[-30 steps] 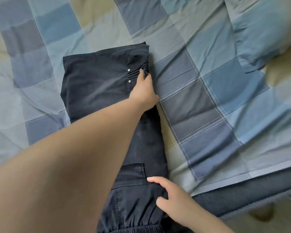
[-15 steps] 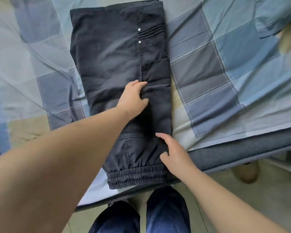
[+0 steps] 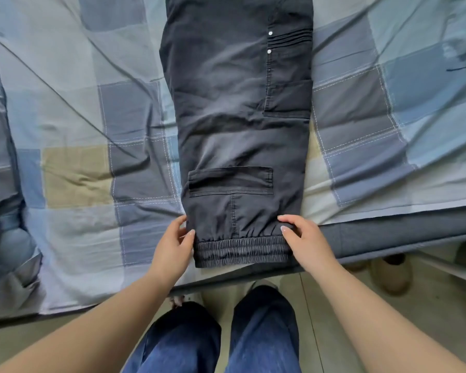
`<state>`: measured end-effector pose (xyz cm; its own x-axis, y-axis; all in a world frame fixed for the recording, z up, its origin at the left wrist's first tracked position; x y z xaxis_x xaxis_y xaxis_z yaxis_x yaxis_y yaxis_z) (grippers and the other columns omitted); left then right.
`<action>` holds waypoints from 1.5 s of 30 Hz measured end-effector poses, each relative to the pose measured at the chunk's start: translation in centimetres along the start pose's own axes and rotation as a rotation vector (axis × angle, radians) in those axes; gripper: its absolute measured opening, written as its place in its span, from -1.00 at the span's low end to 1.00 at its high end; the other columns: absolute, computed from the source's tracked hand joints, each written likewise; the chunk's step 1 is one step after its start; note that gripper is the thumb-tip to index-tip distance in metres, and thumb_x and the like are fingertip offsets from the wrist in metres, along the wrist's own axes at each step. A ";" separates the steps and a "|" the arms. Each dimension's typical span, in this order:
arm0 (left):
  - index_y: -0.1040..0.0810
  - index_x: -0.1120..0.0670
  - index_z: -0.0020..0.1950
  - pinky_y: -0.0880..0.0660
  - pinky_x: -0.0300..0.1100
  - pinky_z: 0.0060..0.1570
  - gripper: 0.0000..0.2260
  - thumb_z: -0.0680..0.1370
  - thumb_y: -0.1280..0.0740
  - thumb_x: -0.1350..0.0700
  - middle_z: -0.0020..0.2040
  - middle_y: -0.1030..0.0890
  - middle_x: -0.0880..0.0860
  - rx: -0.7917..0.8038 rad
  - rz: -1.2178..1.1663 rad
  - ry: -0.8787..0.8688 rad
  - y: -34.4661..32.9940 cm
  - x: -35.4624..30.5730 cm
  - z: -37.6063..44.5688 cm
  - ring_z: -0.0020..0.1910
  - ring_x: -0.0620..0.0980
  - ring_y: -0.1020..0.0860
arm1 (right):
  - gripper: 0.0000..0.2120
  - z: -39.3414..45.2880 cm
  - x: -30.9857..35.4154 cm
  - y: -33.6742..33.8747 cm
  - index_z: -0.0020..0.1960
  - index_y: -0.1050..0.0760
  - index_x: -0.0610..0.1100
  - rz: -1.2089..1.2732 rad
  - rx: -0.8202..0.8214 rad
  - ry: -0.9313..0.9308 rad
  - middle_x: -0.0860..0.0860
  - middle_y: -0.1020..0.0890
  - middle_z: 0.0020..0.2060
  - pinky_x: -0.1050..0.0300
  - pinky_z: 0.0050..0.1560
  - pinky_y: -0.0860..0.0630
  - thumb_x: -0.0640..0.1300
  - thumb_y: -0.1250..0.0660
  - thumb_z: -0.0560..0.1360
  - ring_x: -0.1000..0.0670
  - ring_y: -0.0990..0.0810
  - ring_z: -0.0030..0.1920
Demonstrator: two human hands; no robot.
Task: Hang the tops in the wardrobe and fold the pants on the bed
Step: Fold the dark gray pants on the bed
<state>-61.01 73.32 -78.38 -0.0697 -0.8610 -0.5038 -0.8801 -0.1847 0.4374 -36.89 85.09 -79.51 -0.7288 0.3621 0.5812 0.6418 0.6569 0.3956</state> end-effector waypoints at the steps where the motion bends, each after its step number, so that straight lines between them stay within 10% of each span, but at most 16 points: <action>1: -0.28 -0.07 0.45 -0.41 -0.11 0.20 -0.60 0.62 -0.23 0.06 0.28 -0.53 0.02 0.029 -0.021 0.005 -0.1 -0.1 0.2 0.14 -0.09 -0.53 | -0.72 0.2 0.1 0.1 0.25 -0.49 0.11 -0.009 0.019 -0.019 0.00 -0.49 0.14 0.15 0.18 -0.36 -0.08 -0.24 0.56 0.04 -0.45 0.13; 5: -0.13 -0.04 0.53 -0.32 0.02 0.38 -0.41 0.56 -0.33 0.01 0.43 -0.38 0.00 0.133 -0.037 0.025 -0.2 -0.5 1.9 0.36 0.02 -0.41 | -0.67 0.6 0.7 0.4 0.31 -0.45 0.13 -0.027 0.055 -0.050 0.06 -0.51 0.23 0.11 0.23 -0.39 -0.05 -0.24 0.56 0.01 -0.45 0.24; 12: -0.43 0.03 0.25 -0.54 -0.01 0.15 -0.59 0.46 -0.47 0.06 0.13 -0.61 0.05 0.156 -0.162 0.071 1.5 1.1 0.5 0.05 -0.03 -0.62 | -0.84 -1.8 0.6 0.1 0.04 -0.54 0.13 0.010 -0.028 -0.053 0.21 -0.52 -0.17 0.21 -0.12 -0.37 -0.11 -0.29 0.54 0.11 -0.49 -0.11; 20: 0.00 -0.10 0.55 -0.36 -0.01 0.36 -0.17 0.46 -0.46 0.11 0.45 -0.34 -0.07 0.131 0.062 -0.143 4.3 4.2 -4.5 0.35 -0.06 -0.42 | -0.83 -8.7 -0.9 -3.3 0.00 -0.61 0.00 0.107 0.031 -0.145 0.08 -0.59 -0.22 0.31 -0.27 -0.38 -0.19 -0.27 0.54 0.12 -0.49 -0.27; 24: -0.45 -0.04 0.34 -0.49 -0.20 0.15 -0.55 0.48 -0.45 0.13 0.28 -0.51 -0.05 0.232 0.160 -0.135 6.3 6.5 -6.7 0.11 -0.21 -0.54 | -0.58 -12.2 -1.8 -4.9 0.03 -0.62 -0.07 0.232 0.173 -0.393 0.07 -0.51 -0.29 0.31 -0.52 -0.26 -0.34 -0.02 0.54 0.15 -0.48 -0.46; 27: -0.62 0.03 0.03 -0.53 -0.31 -0.32 -0.90 0.54 -0.37 0.16 -0.02 -0.62 0.04 0.354 -0.124 0.149 7.8 7.6 -8.2 -0.27 -0.21 -0.59 | -0.54 -14.6 -1.8 -5.8 0.15 -0.59 -0.11 0.181 0.306 -0.346 0.04 -0.59 -0.22 0.35 -0.36 -0.35 -0.44 -0.04 0.50 0.10 -0.54 -0.38; 33: -0.59 0.21 0.20 -0.62 -0.22 -0.19 -0.60 0.56 -0.02 0.36 -0.05 -0.64 0.11 0.549 -0.506 0.330 9.5 4.7 -6.2 -0.20 -0.04 -0.55 | -0.60 -14.5 0.1 -5.5 0.19 -0.56 -0.23 0.324 0.163 -0.163 -0.01 -0.64 -0.22 0.48 -0.06 -0.41 -0.52 -0.21 0.46 0.25 -0.53 -0.26; 37: -0.60 0.24 0.11 -0.52 -0.18 0.09 -0.78 0.56 -0.21 0.38 0.00 -0.64 0.16 0.435 -0.324 0.091 8.9 1.7 -3.8 -0.04 0.02 -0.55 | -0.68 -12.1 1.8 -3.7 0.02 -0.57 -0.08 0.418 0.022 -0.100 -0.36 -0.61 -0.03 0.31 -0.01 -0.44 -0.46 -0.25 0.49 0.06 -0.51 -0.10; 41: -0.62 -0.02 -0.30 -0.42 -0.46 -0.26 -0.74 0.51 -0.36 0.28 -0.25 -0.59 -0.03 0.123 -0.038 -0.286 8.3 -3.6 -1.1 -0.28 -0.17 -0.54 | -0.75 -8.6 3.9 -0.8 -0.06 -0.54 0.04 0.231 -0.183 0.038 -0.04 -0.54 -0.04 0.24 0.01 -0.43 -0.32 -0.35 0.49 0.00 -0.53 0.01; 45: -0.67 -0.13 -0.18 -0.52 -0.33 -0.19 -0.83 0.55 -0.36 0.10 -0.13 -0.69 -0.08 0.068 -0.188 -0.324 7.5 -9.7 3.2 -0.14 -0.18 -0.62 | -0.84 -3.0 7.0 2.3 0.02 -0.51 0.09 0.269 -0.223 0.126 0.08 -0.58 -0.01 0.13 0.05 -0.46 -0.17 -0.29 0.55 0.09 -0.54 0.03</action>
<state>-68.46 81.80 -72.55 -0.0395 -0.6188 -0.7846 -0.9201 -0.2838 0.2702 -39.81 87.09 -72.40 -0.5011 0.4087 0.7628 0.8525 0.3845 0.3541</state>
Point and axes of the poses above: each hand's wrist, its own z-axis towards the middle knuckle, its own y-axis out of the back of the hand, x = y × z, the point moved 3 cm from there along z, towards the middle knuckle
